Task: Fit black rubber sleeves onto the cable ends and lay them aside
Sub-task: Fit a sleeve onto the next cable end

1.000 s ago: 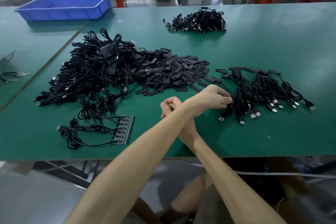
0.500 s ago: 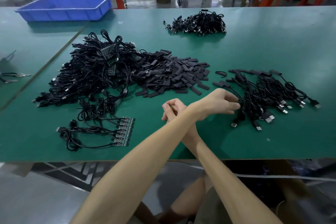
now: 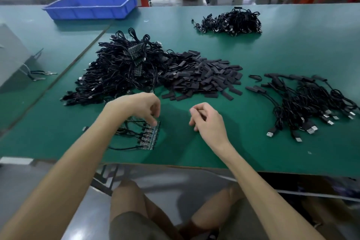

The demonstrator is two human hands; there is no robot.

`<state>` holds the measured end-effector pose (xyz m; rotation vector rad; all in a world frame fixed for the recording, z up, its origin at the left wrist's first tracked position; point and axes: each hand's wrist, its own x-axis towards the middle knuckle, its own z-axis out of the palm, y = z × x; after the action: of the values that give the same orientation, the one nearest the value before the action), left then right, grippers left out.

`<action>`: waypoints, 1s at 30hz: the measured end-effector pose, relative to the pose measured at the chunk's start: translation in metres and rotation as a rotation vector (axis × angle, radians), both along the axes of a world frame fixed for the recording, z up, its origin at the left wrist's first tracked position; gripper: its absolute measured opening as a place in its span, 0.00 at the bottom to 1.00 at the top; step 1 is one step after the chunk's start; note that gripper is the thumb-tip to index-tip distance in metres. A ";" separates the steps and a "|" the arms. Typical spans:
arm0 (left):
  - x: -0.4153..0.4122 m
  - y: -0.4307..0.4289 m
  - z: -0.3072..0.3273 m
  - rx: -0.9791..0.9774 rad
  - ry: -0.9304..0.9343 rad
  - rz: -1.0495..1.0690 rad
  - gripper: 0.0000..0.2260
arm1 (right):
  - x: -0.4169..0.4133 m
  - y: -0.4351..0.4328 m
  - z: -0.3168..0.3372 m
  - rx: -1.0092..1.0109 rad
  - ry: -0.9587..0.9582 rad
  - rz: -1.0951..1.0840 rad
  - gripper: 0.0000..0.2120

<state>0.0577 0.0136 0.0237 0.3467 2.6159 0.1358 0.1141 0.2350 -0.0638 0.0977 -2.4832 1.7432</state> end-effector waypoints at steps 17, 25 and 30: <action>0.013 0.045 -0.008 0.541 0.216 0.093 0.05 | 0.005 0.003 0.008 0.110 -0.013 0.122 0.11; 0.018 0.066 -0.021 0.526 0.292 0.150 0.11 | 0.003 0.005 0.008 0.067 -0.031 0.079 0.13; 0.027 0.074 -0.032 0.565 0.417 0.210 0.14 | 0.002 0.007 0.006 0.063 -0.018 0.052 0.13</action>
<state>0.0847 0.0876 -0.0085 0.3115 2.9791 0.9800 0.1162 0.2416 -0.0577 0.1531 -2.5716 1.6923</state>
